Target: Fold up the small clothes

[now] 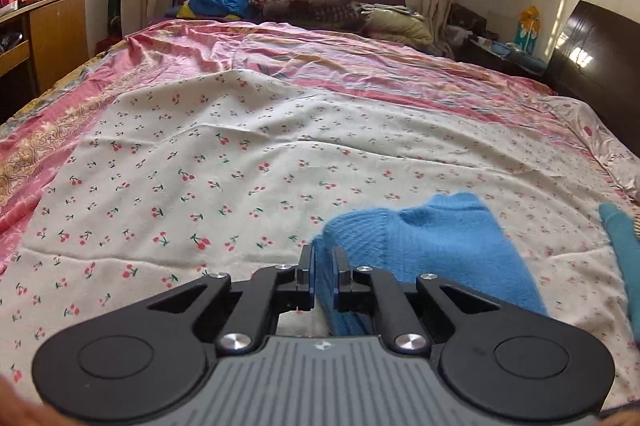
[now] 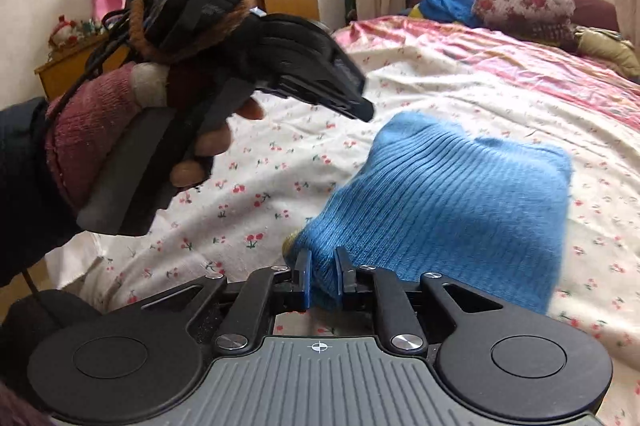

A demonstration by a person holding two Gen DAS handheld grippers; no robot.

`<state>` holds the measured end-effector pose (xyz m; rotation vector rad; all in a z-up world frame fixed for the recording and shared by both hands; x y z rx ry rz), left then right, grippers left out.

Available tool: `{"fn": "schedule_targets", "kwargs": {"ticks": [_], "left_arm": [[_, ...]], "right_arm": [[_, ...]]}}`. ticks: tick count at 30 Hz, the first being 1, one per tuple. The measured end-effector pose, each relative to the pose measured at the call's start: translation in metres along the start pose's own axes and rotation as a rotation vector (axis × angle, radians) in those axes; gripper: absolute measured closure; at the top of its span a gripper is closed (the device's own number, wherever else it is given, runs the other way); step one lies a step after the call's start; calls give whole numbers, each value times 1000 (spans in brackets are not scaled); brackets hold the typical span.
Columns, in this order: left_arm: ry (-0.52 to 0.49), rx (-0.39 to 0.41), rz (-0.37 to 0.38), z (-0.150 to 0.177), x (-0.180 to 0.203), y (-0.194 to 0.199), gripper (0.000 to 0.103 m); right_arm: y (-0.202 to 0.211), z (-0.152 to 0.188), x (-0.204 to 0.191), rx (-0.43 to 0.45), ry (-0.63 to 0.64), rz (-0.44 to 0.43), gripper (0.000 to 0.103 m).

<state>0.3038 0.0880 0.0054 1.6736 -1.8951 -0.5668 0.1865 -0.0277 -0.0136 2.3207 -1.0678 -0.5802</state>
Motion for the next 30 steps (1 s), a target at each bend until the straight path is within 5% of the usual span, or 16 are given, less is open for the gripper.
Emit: {"fn": "schedule_targets", "kwargs": {"ticks": [8,11,30], "left_arm": [[-77,-36,16,37,44,4,88],[-128,-71,-44,50,49,-7,86],[-111,-110,-78,64,51,22,86]], "right_arm": [[9,2,29,1,-103,77,86],[9,7,38,-18,-106,118,86],[35,10,49,-5,-180,169,86]]}}
Point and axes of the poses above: each gripper's, at about its wrist camera, not at the fingertips, and y roughly against the way its jaws point, x to its right, z to its underside, the point moved 8 cm from there along -y, roughly the way its jaws point, and after that the axes turned 3 degrees about -y, right-handed, at the moved point
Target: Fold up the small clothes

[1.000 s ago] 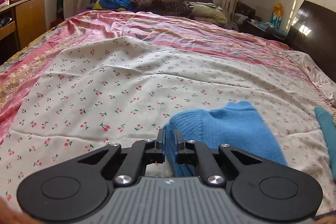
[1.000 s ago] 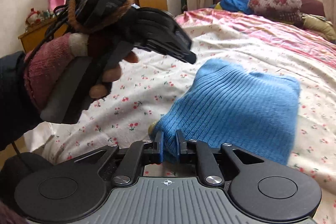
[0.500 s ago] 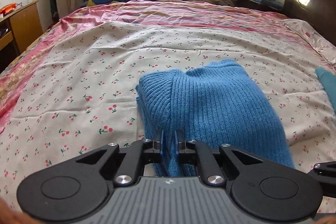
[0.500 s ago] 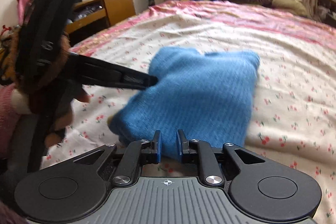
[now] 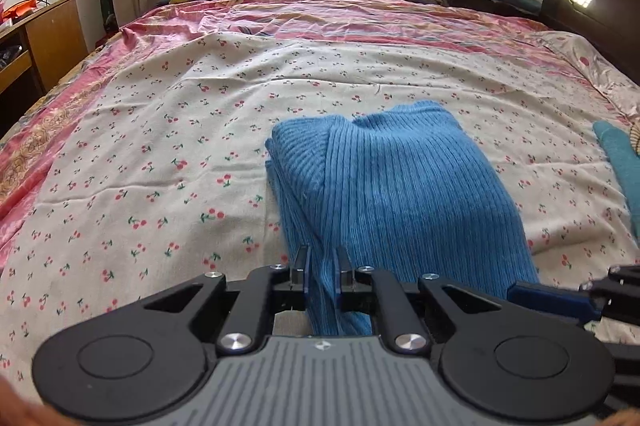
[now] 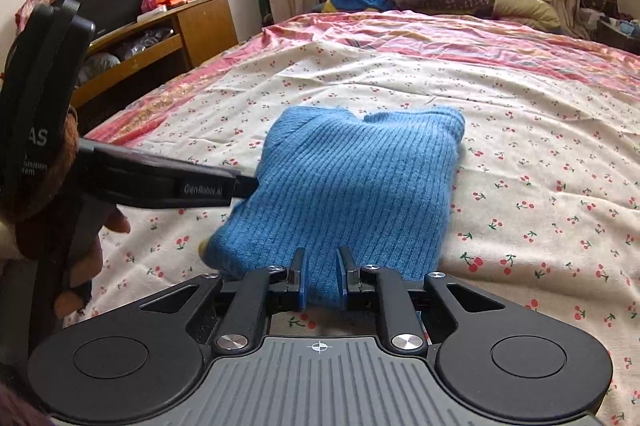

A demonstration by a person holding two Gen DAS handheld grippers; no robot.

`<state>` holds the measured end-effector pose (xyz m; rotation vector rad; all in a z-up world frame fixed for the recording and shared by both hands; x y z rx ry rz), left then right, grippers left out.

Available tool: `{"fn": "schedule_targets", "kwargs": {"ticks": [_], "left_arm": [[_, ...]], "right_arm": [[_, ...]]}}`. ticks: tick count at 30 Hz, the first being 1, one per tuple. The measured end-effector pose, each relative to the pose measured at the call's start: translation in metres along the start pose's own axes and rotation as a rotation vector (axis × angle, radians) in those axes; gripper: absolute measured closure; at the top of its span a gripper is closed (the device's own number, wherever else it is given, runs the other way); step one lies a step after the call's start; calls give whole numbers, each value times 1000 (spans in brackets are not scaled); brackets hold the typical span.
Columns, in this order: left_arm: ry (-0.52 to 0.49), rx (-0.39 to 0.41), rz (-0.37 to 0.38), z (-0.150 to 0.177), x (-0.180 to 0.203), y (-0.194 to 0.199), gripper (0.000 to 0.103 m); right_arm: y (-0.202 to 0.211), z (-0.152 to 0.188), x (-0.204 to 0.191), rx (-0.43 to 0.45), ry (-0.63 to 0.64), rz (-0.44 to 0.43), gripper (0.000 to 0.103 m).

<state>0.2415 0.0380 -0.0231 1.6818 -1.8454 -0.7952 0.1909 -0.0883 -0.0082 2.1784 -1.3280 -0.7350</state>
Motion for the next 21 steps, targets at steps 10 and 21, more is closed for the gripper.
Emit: {"fn": "schedule_targets", "kwargs": {"ticks": [10,21], "left_arm": [[-1,-8,14,17,6,21,83],[53,-39,28,49,20,43,54]], "right_arm": [[15,0,1,-5,-29,47,84],[40,7,-2,15,-66,75,79]]}}
Point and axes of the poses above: each gripper's, at about its wrist camera, not at the fingertips, and y roughly against the way its jaws point, x to its right, z to its underside, the point moved 8 cm from there along -y, roughly the way its jaws point, and after that the axes turned 3 degrees about -y, right-handed, at the moved point
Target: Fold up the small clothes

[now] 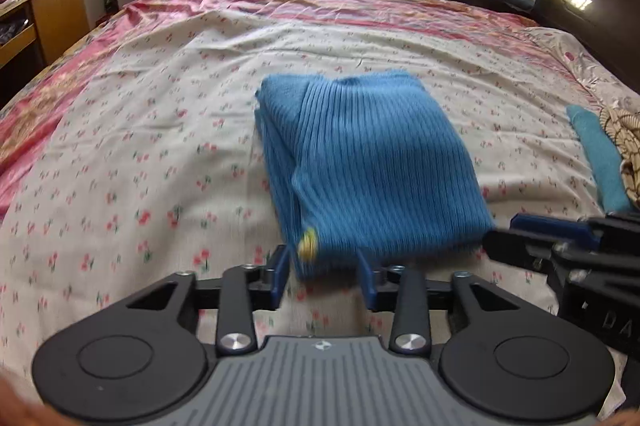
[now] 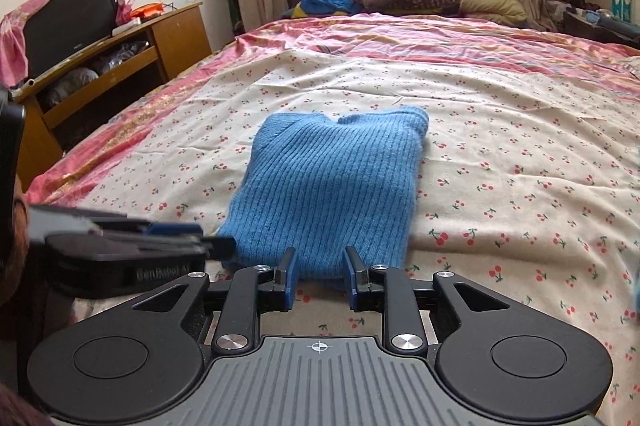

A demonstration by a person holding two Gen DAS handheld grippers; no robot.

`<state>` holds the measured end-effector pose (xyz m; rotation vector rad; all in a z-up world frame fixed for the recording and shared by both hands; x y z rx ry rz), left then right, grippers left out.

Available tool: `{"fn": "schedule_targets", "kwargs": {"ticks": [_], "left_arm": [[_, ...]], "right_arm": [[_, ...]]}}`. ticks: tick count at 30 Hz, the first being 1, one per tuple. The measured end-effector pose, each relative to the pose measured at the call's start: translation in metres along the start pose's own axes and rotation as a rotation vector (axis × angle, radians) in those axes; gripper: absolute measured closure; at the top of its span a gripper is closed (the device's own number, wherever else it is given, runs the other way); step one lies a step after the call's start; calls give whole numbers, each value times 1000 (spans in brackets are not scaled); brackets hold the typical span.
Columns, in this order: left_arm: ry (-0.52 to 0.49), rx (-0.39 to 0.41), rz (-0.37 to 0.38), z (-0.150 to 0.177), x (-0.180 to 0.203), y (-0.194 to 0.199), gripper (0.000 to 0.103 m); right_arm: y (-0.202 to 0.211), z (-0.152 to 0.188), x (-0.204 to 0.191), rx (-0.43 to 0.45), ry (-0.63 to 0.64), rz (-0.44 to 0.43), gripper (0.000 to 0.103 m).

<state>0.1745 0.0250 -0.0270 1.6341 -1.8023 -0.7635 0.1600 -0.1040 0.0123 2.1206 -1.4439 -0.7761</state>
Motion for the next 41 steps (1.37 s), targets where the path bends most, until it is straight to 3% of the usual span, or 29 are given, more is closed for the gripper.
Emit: {"fn": "schedule_targets", "kwargs": {"ticks": [2,4,6,13,23,41], "left_arm": [[22,1,-9,9,0,4,47],[42,7,-25,17,1,9,30],[49,22,-43,22,1,14,21],[31,41,-73,33,8,24,12],[12,56,-126,36,15,30,9],[31,56,-125,39,14,32,9]], "right_arm": [[5,5,-1,1,-4,3,78],[8,12,-1,-3,-8,15,77],[9,19,1,-13,-15,25,75],[8,36,7,-40,-64,32,74],[11,45,12,-50,-99,21,74],[12,46,11,-47,-102,19,74]]}}
Point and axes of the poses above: each gripper's, at about its wrist camera, not at the fingertips, and y roughly against the way its jaws point, x to its right, z to its underside, the point moved 8 cm from there along -y, roughly the way its jaws point, and after that the axes turned 3 degrees about -y, right-handed, at the moved point
